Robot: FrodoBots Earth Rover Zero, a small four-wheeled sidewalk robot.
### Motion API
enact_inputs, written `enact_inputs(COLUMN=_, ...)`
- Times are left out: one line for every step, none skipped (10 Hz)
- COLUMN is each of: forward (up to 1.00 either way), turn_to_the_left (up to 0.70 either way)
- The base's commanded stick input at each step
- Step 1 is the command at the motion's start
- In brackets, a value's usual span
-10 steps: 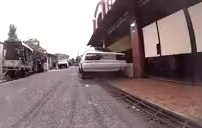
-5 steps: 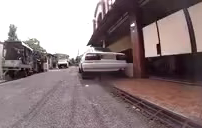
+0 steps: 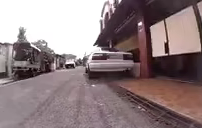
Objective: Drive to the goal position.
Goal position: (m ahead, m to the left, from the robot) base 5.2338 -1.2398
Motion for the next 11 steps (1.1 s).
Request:
enact_inputs(forward=0.00, turn_to_the_left=1.00)
enact_inputs(forward=0.00, turn_to_the_left=1.00)
enact_inputs(forward=0.00, turn_to_the_left=1.00)
enact_inputs(forward=0.00, turn_to_the_left=1.00)
enact_inputs(forward=0.00, turn_to_the_left=0.03)
enact_inputs(forward=0.00, turn_to_the_left=0.00)
enact_inputs(forward=0.00, turn_to_the_left=0.00)
enact_inputs(forward=0.00, turn_to_the_left=0.00)
enact_inputs(forward=0.00, turn_to_the_left=0.00)
enact_inputs(forward=0.00, turn_to_the_left=0.00)
enact_inputs(forward=0.00, turn_to_the_left=0.00)
